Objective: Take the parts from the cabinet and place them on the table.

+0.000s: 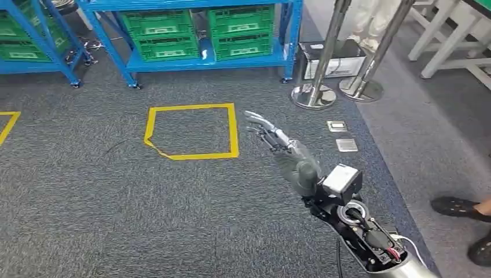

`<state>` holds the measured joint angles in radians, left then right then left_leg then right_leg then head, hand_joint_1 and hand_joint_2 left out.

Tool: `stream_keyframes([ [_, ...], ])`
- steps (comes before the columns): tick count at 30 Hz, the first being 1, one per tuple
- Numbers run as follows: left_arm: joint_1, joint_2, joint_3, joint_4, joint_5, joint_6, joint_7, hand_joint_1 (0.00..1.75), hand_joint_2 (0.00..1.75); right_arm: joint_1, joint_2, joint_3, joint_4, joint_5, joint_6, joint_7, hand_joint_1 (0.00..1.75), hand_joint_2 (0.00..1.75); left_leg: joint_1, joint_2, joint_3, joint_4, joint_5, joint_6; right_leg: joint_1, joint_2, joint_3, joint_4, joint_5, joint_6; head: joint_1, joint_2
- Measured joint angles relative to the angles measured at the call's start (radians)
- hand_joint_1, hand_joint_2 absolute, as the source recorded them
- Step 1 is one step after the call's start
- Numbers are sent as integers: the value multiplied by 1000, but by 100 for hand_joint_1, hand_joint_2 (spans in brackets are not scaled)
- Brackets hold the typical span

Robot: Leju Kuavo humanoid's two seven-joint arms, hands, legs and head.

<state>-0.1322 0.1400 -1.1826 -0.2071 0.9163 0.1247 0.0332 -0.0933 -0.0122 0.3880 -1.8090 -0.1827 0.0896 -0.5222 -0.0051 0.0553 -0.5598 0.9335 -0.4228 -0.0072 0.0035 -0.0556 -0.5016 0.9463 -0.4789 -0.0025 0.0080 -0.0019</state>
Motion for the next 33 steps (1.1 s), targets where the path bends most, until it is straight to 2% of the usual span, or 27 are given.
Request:
stream_keyframes([
  [2,-1,0,0,0,2,0,0,0,0,0,0,0,0,0,0,0,0,0,0,-22,-3,3,4,5,-1,-10,3,-1,-2,5,9,0],
  [3,1,1,0,0,2,0,0,0,0,0,0,1,0,0,0,0,0,0,-2,-29,-3,4,2,8,-2,-18,6,-4,-3,9,7,0],
  [4,2,1,0,0,1,0,0,0,0,-1,0,1,0,0,0,0,0,0,5,-36,0,-4,5,13,1,-23,9,-3,-7,15,8,0],
  [5,2,0,0,0,1,0,0,0,0,-1,0,1,0,0,0,0,0,0,11,-40,7,-11,8,17,-7,-3,8,8,-19,22,8,0],
  [6,2,1,0,0,1,0,1,0,0,-1,0,1,-1,-2,0,-1,0,0,12,-47,8,-12,8,20,-7,24,-9,49,-48,26,12,0],
  [7,1,1,0,0,1,0,1,0,0,0,0,1,-1,-2,0,-2,0,0,12,-51,8,-12,8,24,-8,41,-49,134,-95,29,21,0],
  [9,1,1,0,0,0,0,1,0,0,6,0,1,0,-2,0,-1,0,0,11,-67,8,-11,8,25,-11,50,-133,306,-162,35,29,0],
  [10,1,1,0,0,0,0,1,0,0,8,0,1,2,-2,0,-1,0,0,11,-76,9,-11,8,26,-12,51,-156,346,-165,36,31,0],
  [11,2,1,0,0,0,0,1,0,0,7,0,1,3,-2,0,-2,0,0,12,-85,10,-10,7,25,-13,51,-153,332,-142,37,33,0],
  [12,2,1,0,0,0,1,1,0,0,7,0,1,4,-2,0,-2,0,0,13,-96,12,-9,7,24,-16,52,-130,275,-99,37,34,0],
  [13,1,1,0,0,0,1,1,0,0,7,0,1,4,-2,0,-2,0,0,14,-107,15,-6,4,21,-18,57,-86,175,-39,36,36,0],
  [14,1,0,0,0,0,1,1,0,0,7,0,1,4,-2,0,-2,0,0,15,-116,16,-3,2,17,-22,77,-44,79,10,35,39,0],
  [15,2,0,0,0,0,1,1,0,0,6,0,1,5,-2,0,-2,0,0,16,-123,12,-1,0,13,-25,118,-22,29,8,32,41,0],
  [16,-1,0,0,0,0,1,1,0,0,6,0,1,6,-2,0,-2,0,0,11,-133,2,9,2,5,-24,122,-21,12,10,29,37,0],
  [17,-1,1,0,0,0,1,1,0,0,7,0,1,6,-2,0,-1,0,0,18,-138,-2,5,6,-3,-18,116,-26,18,11,26,36,0],
  [19,4,1,0,0,-1,2,1,0,0,6,0,1,6,-2,0,-2,0,0,20,-150,-3,-1,10,-14,-14,106,-25,16,14,15,34,0],
  [20,4,5,0,0,-2,2,1,0,0,5,0,1,6,-2,0,-2,0,0,20,-148,-5,4,4,-17,-24,96,-18,5,19,6,34,0],
  [21,4,0,0,0,-2,2,1,0,0,5,0,1,6,-2,1,-3,0,0,17,-106,-17,38,-20,-21,-23,87,-15,2,21,1,26,0],
  [22,1,0,0,0,-3,2,1,0,0,5,0,1,6,-4,1,-5,0,0,18,-82,-53,110,-61,-25,-21,80,-16,2,21,-4,13,0],
  [24,-1,1,0,0,-5,2,1,0,0,7,0,0,6,-7,2,-8,0,0,20,-66,-138,286,-137,-31,-18,65,-19,2,20,-5,8,0],
  [25,0,1,0,0,-5,2,1,0,0,7,0,0,6,-12,4,-10,0,0,20,-64,-163,338,-148,-32,-17,60,-20,2,20,-6,6,0],
  [26,1,0,0,0,-5,2,2,0,0,8,0,0,7,-16,5,-10,0,0,20,-64,-166,344,-140,-32,-16,56,-20,2,20,-6,5,0],
  [27,3,1,0,0,-5,2,2,0,0,8,0,0,8,-18,6,-11,0,0,20,-64,-139,293,-105,-29,-16,54,-19,2,20,-6,4,0],
  [29,2,3,0,0,-5,2,9,0,0,8,0,0,8,-18,7,-12,0,0,19,-63,-39,105,-20,-18,-15,51,-16,2,18,-4,3,0],
  [30,1,5,0,0,-6,2,15,0,0,7,0,0,8,-18,7,-13,0,0,17,-59,6,27,-2,-11,-14,50,-16,2,17,-2,2,0],
  [31,-2,5,0,0,-10,1,19,0,0,8,0,-1,8,-18,7,-14,0,0,11,-58,16,-4,-11,-9,-6,50,-21,7,10,5,-1,0],
  [33,-2,5,0,0,-15,-2,22,0,0,10,0,-3,7,-18,7,-15,0,0,11,-59,14,-11,-13,3,-7,51,-8,1,19,16,6,0],
])
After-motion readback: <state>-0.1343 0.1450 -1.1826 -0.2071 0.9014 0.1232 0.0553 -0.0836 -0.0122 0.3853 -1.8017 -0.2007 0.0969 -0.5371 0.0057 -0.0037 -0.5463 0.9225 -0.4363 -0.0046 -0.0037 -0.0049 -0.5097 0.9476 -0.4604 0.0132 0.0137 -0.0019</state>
